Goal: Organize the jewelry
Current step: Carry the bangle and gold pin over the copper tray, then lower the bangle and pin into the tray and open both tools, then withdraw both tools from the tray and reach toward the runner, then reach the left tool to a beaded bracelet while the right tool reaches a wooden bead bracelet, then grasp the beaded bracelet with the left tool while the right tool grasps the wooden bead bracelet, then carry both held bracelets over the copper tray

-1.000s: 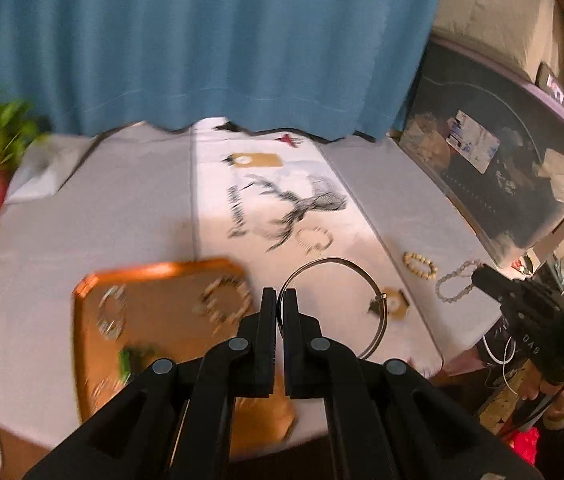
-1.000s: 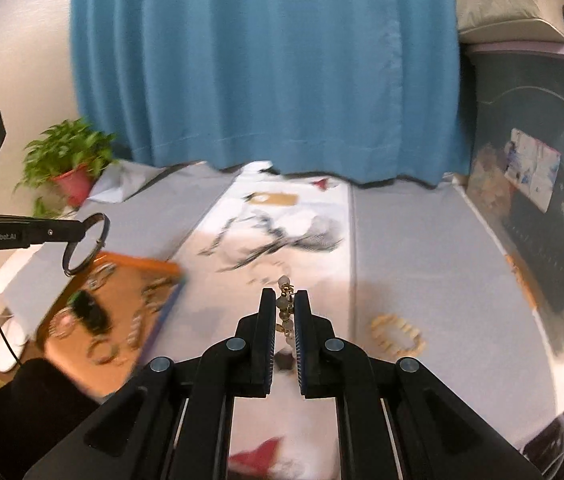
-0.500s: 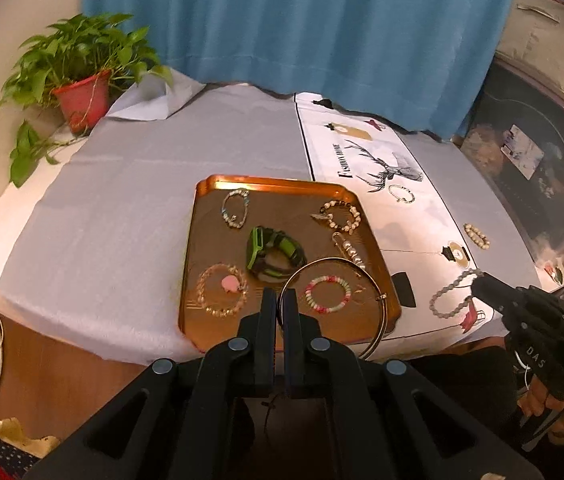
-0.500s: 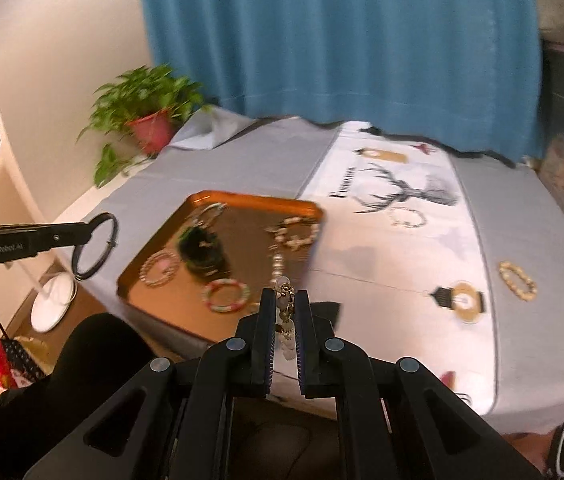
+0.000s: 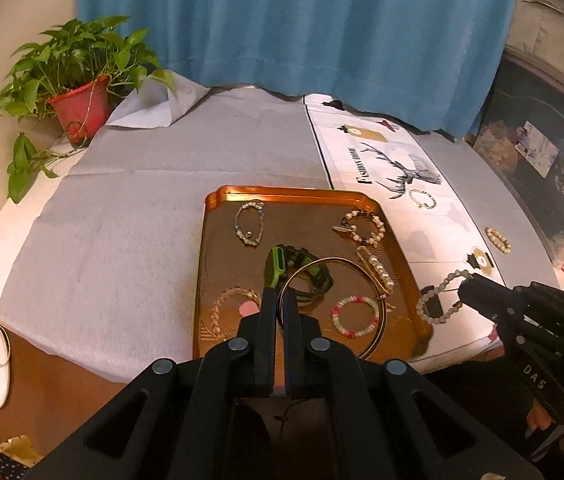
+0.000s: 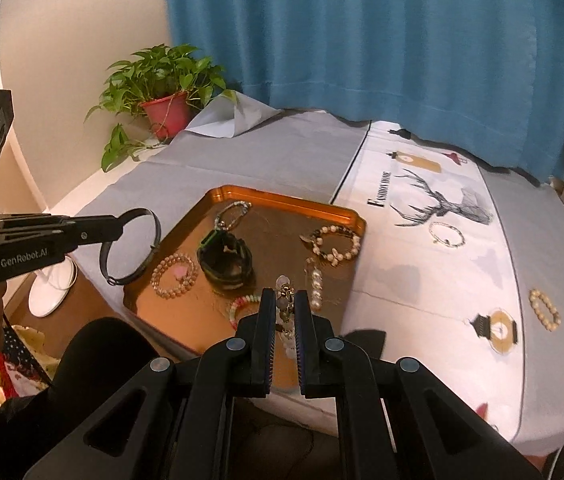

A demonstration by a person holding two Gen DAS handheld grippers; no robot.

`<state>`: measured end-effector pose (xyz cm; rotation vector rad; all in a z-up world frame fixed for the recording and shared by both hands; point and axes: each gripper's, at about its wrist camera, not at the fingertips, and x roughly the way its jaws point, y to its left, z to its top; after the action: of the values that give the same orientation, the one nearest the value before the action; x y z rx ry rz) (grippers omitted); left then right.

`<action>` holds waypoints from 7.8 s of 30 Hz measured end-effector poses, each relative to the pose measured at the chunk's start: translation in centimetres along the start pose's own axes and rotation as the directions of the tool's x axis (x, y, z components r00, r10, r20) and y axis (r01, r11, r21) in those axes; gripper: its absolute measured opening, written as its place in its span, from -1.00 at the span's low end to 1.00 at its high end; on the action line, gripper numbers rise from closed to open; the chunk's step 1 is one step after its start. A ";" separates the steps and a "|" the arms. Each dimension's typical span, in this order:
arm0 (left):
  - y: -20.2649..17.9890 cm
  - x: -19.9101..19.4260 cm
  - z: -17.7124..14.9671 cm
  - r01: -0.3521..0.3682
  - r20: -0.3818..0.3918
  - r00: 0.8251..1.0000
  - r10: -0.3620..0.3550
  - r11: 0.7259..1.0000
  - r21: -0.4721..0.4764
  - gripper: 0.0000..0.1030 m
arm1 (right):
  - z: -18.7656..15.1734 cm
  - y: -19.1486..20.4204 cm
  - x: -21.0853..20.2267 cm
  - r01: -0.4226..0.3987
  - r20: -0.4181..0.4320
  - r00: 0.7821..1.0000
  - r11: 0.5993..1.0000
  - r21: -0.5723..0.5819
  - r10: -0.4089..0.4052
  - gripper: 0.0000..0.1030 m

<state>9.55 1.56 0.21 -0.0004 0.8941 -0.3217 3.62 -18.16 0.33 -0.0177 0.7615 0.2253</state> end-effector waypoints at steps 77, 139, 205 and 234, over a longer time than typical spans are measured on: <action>-6.6 -10.7 -9.2 -0.144 0.135 0.981 0.137 0.988 0.047 0.73 | -9.1 4.7 -11.9 0.194 0.074 0.978 0.981 0.031 -0.196 0.31; -24.9 30.0 13.6 0.043 -0.187 0.982 0.005 0.967 0.251 -0.31 | -6.0 -39.6 5.5 0.433 -0.167 0.901 0.840 0.326 -0.400 -0.26; -5.9 -8.9 -5.8 0.126 0.012 0.992 -0.127 0.989 0.074 -0.99 | -6.7 2.8 -9.8 0.074 0.000 0.997 0.996 -0.055 -0.074 -0.74; -2.9 4.5 7.5 0.077 0.027 0.996 -0.079 0.994 0.076 -0.99 | 5.4 -1.4 5.7 0.038 0.011 0.999 0.999 -0.017 -0.038 -0.74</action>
<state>17.12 -3.45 1.83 0.0290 0.8530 -0.4273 11.55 -17.93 0.22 -0.0467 0.7484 0.1958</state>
